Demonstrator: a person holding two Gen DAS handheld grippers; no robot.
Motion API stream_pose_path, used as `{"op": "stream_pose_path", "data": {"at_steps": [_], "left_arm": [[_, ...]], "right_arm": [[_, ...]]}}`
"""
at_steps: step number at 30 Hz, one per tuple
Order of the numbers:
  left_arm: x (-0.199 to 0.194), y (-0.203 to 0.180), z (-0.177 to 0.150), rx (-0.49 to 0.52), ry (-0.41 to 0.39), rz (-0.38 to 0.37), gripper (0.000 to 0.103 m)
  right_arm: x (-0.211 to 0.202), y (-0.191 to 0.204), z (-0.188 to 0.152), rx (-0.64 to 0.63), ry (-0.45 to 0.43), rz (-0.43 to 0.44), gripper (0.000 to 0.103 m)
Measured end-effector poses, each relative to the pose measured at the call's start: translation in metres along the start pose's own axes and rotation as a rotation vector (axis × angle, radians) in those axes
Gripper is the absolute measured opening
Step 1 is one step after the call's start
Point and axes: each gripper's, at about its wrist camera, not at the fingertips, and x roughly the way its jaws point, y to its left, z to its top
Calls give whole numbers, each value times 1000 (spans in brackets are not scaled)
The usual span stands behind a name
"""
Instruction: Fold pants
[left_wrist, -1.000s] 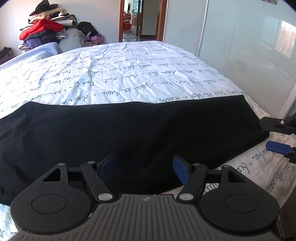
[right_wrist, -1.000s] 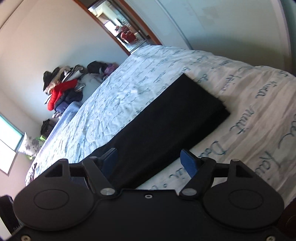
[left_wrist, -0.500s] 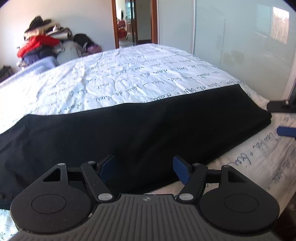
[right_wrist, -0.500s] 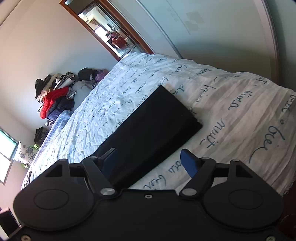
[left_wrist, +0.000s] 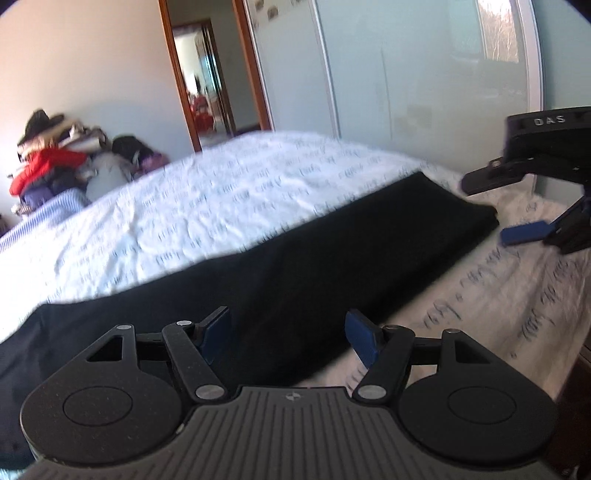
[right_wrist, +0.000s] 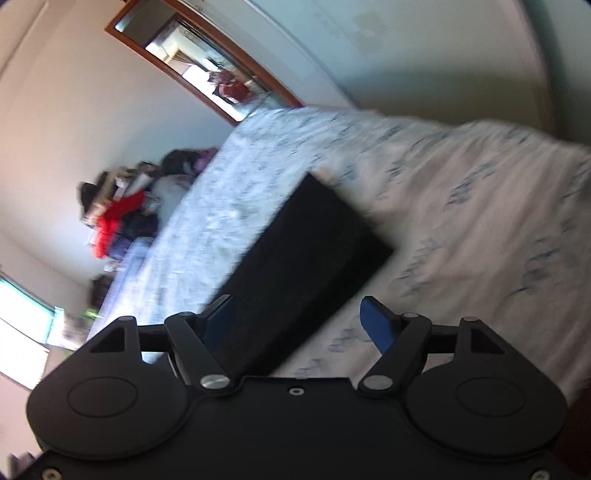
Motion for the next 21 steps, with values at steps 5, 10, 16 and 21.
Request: {"op": "stream_pose_path", "data": {"at_steps": [5,10,16,21], "left_arm": [[17,28,9,-95,38,60,72],[36,45,-20,-152,173,-10,77],[14,66,-21,-128,126,-77,76],[5,98,-16,-113,31,37,80]], "right_arm": [[53,37,-13,80,168,307,81],[105,52,-49,11,389,199,69],[84,57,-46,34,353,159,80],[104,115,-46,-44,336,295,86]]}}
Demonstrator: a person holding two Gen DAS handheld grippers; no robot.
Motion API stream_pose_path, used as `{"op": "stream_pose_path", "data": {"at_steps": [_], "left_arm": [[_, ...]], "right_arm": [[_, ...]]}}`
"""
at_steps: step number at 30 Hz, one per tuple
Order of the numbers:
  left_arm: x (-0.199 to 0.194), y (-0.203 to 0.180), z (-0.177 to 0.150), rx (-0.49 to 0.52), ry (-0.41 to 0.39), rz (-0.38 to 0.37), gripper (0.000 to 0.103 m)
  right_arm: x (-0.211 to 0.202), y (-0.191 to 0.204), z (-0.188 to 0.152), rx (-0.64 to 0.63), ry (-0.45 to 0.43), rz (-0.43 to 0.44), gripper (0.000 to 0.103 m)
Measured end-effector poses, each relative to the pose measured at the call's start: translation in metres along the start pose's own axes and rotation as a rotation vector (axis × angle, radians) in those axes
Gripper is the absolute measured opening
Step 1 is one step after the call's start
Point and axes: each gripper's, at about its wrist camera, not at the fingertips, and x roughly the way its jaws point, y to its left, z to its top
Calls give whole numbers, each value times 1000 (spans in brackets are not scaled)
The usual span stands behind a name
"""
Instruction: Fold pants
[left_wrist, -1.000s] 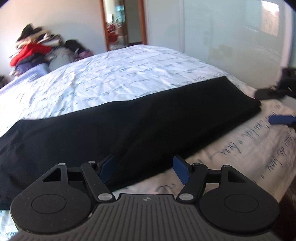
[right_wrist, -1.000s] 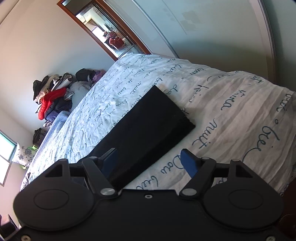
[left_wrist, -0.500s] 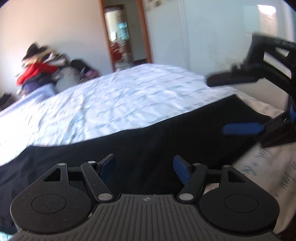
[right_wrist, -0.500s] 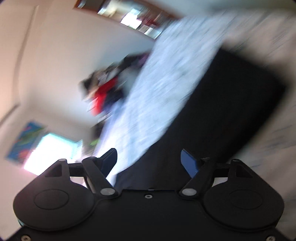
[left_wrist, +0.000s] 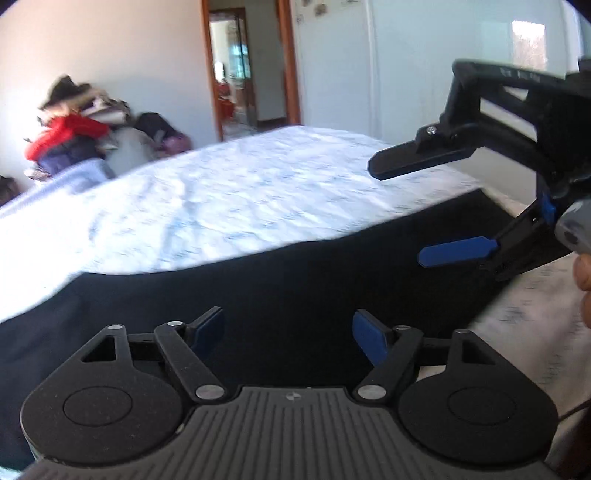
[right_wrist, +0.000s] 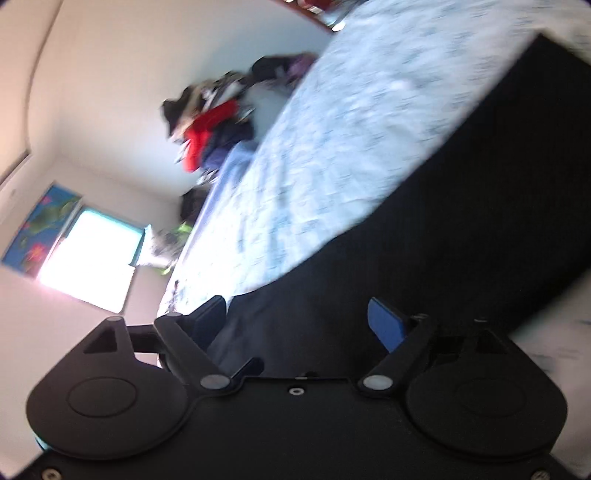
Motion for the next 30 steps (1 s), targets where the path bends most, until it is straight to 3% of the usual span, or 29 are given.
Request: {"op": "stream_pose_path", "data": {"at_steps": [3,4,5,6,9,12,15,16,17,18,19,21,24,26,29,30], "left_arm": [[18,29,-10,-45,92,85,80],[25,40,-19,-67,158,86,80],[27,51,-31,-105,189,65,84],[19,61,-39,-139,148,44,84],[5,74,-34,-123,136,67,80],[0,90,-21,-155,42,90,84],[16,102,-26,-161,102,146,84],[24,105,-35,-168,153,140,86],[29,108,-44,-179,156,133,89],[22,110,-49,-186,117,139,91],[19,111,-47,-176,134,137,91],[9,117,-37,-196,127,123,83],[-1,118,-22,-194,34,127,86],[7,113,-18,-182,51,131,86],[29,107,-35,-205,160,99,89],[26,103,-41,-190,105,125,94]], "right_arm": [[36,1,-7,-11,96,-52,86],[47,-6,-14,-4,150,-125,84],[49,-14,-21,-13,157,-139,79],[41,-19,-27,-24,114,-100,79],[32,-12,-19,34,116,-120,83],[45,25,-6,-98,65,-83,88],[80,34,-3,-110,124,-72,88],[93,30,-8,-113,166,-94,88],[104,23,-16,-115,215,-140,87],[107,16,-25,-133,213,-137,87],[98,16,-31,-157,172,-108,87],[88,20,-32,-152,197,-126,88],[76,36,-25,-178,146,-126,88],[81,43,-19,-211,111,-104,89],[92,22,-18,-157,148,-95,89],[93,4,-24,-104,177,-114,82]]}}
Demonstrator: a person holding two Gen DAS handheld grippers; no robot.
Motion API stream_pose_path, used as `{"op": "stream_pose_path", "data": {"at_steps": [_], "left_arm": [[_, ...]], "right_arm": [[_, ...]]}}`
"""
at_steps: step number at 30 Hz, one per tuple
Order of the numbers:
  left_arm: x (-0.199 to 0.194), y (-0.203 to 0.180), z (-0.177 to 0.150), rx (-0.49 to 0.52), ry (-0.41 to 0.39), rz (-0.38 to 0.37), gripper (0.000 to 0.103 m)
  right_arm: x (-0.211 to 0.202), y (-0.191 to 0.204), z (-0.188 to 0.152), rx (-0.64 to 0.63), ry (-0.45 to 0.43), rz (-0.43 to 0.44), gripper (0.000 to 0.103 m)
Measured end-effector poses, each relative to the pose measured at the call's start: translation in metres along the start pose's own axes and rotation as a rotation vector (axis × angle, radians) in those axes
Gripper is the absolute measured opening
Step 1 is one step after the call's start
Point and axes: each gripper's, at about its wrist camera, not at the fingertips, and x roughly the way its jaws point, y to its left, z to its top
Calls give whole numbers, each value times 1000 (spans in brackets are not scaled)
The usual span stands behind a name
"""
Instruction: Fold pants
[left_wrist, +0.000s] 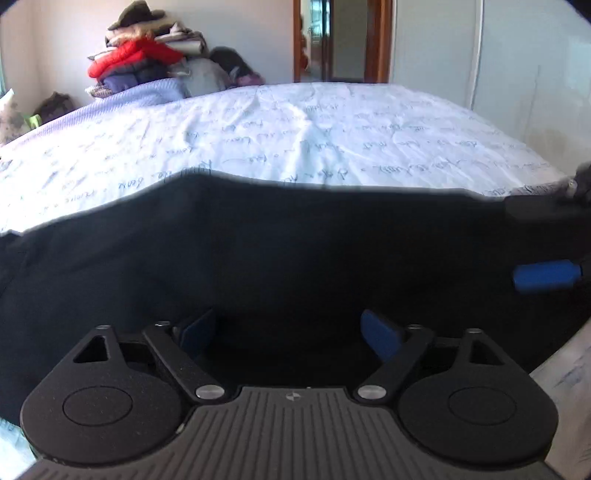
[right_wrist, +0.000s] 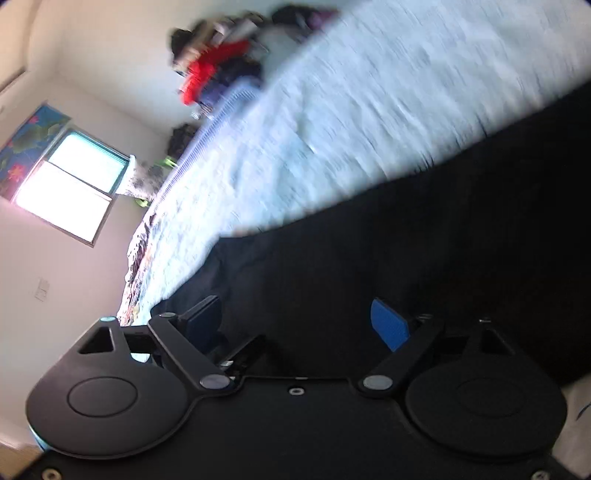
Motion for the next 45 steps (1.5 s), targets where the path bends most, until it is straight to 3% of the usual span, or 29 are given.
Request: {"op": "stream_pose_path", "data": {"at_steps": [3,5,8,12,15,19,29,31,32,33,34,37,42,43,44,45], "left_arm": [[-10,-1,0,4,-15,10,90],[-19,5,4,-35,-47,6,91],[-27,4,10,-48,-107,13,92],[-30,-5,15,-51,-92,-26,92],[-31,-17,11,-22,-73,-45,92],[-33,-31,10,-1,-55,-87,92],[-36,-60,9,39,-50,-149,92],[-37,-65,10,36,-40,-168,92],[-37,-67,11,25,-31,-184,92],[-37,-69,12,1,-14,-211,92],[-36,-71,15,-38,11,-255,92],[-28,-77,22,-218,104,-470,91],[2,-105,24,-633,329,-796,91],[4,-115,26,-645,343,-822,91],[1,-127,32,-585,316,-810,91],[-9,-143,40,-442,238,-740,89]], "right_arm": [[-31,-27,-10,109,-72,103,79],[-72,-37,-11,142,-210,102,79],[-139,-59,-14,199,-422,31,80],[-189,-103,-22,350,-531,-94,80],[-206,-123,-29,430,-575,-162,79],[-209,-138,-31,488,-568,-134,79],[-204,-141,-27,473,-605,-157,78],[-201,-136,-25,425,-602,-189,67],[-199,-133,-22,392,-587,-209,47],[-197,-131,-20,356,-566,-212,24],[-194,-131,-18,332,-542,-201,17],[-193,-126,-17,270,-527,-188,15],[-199,-130,-13,271,-535,-144,15],[-200,-129,-13,266,-536,-136,15],[-201,-127,-13,261,-537,-131,15],[-204,-127,-13,260,-537,-126,15]]}}
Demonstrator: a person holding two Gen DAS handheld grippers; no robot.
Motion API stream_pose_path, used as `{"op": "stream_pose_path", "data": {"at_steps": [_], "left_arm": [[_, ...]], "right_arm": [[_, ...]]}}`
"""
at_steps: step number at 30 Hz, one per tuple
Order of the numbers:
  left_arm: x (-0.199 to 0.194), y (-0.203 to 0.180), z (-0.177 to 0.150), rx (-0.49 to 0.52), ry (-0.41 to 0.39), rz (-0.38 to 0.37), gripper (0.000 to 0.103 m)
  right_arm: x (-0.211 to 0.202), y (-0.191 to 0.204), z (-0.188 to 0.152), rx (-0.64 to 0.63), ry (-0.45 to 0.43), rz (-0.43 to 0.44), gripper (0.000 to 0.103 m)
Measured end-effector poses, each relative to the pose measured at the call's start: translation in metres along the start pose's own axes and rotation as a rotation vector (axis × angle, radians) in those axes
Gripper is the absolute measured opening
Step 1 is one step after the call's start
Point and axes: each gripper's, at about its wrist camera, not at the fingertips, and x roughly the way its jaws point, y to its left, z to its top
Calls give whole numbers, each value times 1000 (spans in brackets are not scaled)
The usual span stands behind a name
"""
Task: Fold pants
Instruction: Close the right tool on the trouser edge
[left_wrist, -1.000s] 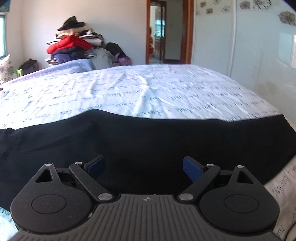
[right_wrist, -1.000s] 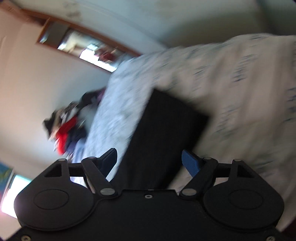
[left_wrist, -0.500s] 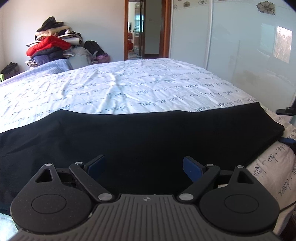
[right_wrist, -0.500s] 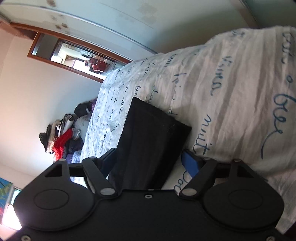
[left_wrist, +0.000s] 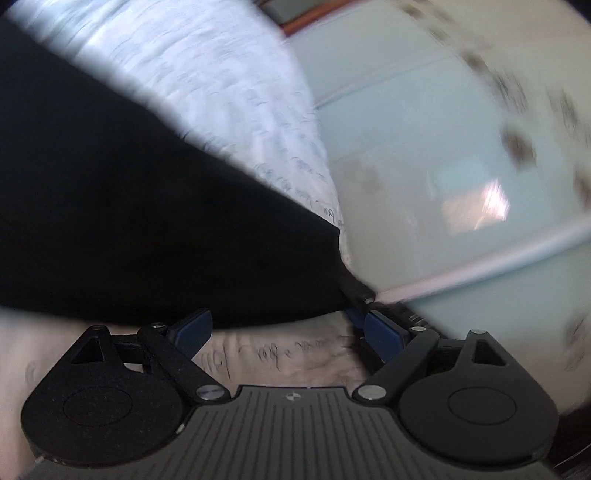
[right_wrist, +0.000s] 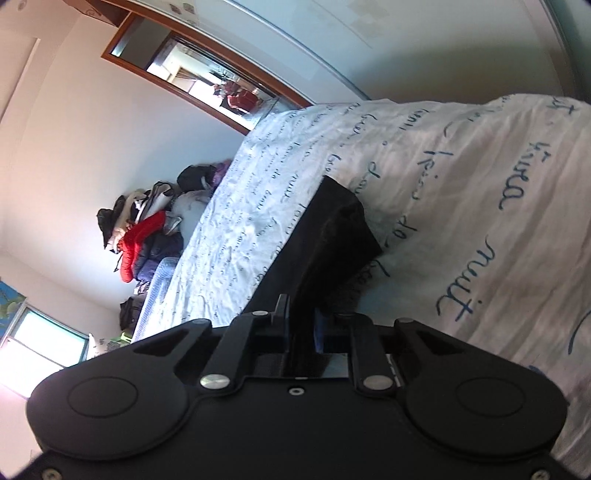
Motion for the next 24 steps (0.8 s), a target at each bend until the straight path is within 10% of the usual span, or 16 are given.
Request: {"op": "stream_pose_path", "data": {"at_steps": [4,9,15,24], "left_arm": [[18,-67,-34,783,-186,369,90],[55,-80,-65,1154,-164,503,88],[61,-76,-83,1188,-82,424,88],[55,-57,-43,761,16,363,88]], "right_arm": [[-6,1,3,2,-3,28,15],[-3,-3,4,13,14,35,15],[4,-20,2,88,55,-2,16],[8,-37,0,201,42,17,31]]}}
